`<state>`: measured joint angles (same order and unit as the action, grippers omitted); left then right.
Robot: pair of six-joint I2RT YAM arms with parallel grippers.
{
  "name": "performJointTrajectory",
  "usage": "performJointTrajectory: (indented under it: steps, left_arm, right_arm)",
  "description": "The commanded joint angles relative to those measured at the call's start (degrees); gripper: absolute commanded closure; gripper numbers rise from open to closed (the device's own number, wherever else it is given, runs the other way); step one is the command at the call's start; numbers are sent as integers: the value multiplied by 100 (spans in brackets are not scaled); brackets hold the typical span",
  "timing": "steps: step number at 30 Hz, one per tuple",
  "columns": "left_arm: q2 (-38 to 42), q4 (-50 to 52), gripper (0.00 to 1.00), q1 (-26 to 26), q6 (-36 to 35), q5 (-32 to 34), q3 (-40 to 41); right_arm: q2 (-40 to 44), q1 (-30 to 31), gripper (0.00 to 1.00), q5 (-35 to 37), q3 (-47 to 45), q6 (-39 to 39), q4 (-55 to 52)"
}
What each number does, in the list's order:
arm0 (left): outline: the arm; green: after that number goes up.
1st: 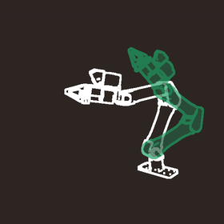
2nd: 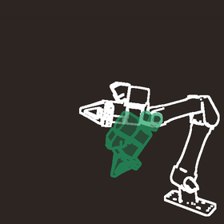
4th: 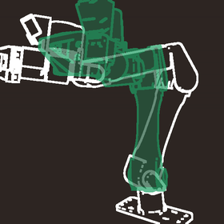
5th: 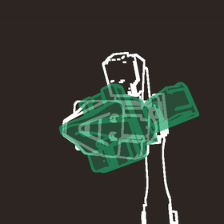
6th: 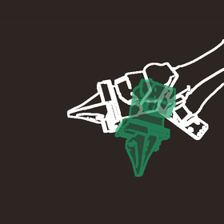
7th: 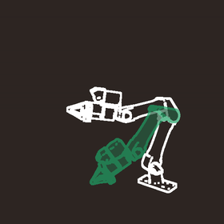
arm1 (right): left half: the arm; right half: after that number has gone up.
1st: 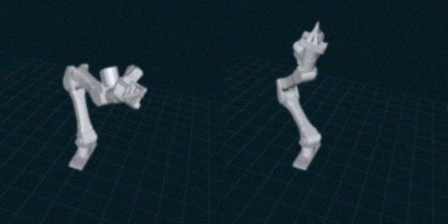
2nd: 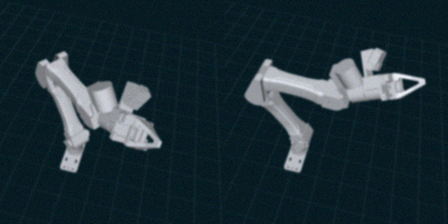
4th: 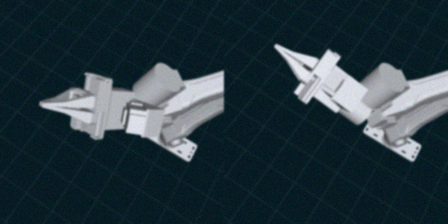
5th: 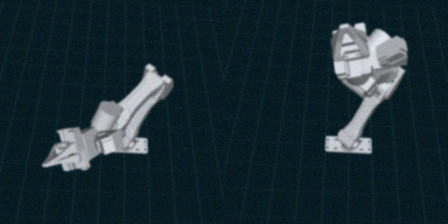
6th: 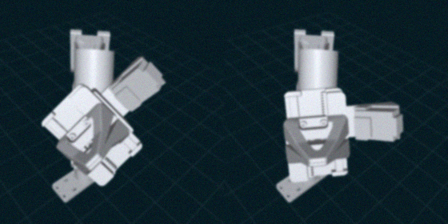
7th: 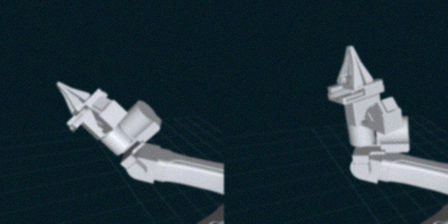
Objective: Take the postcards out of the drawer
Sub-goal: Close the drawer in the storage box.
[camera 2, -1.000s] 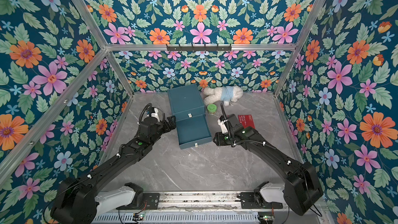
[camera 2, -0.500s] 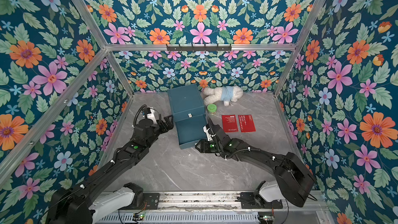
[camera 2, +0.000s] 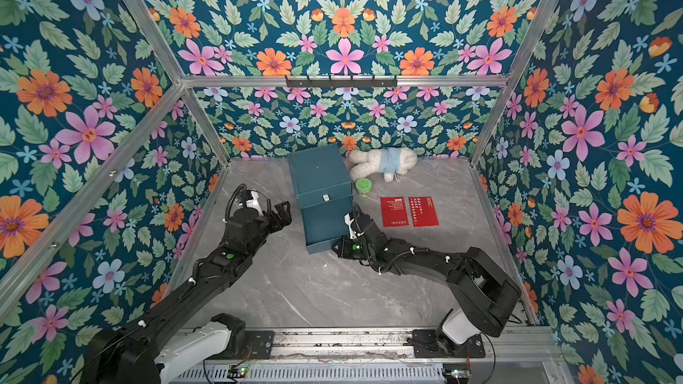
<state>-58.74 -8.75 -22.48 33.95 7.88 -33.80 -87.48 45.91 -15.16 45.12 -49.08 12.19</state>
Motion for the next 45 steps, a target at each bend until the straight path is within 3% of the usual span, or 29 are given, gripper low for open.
performJointTrajectory:
  steps: [1,10,26,35,45]
  left_arm:
    - [-1,-102,1,72,5,-67,23]
    - [-80,-179,0,217,35,-213,62]
    - [-142,-223,0,327,25,-327,71]
    - [-11,-312,1,328,11,-521,129]
    - [-135,-513,0,329,119,-810,190]
  right_arm:
    - [46,1,91,173,111,-12,319]
    - [-207,-136,93,391,696,513,74]
    - [-1712,-550,91,18,1922,671,734]
    - [-1992,-698,86,100,2130,686,944]
    - [-2201,-702,83,704,1797,257,2437]
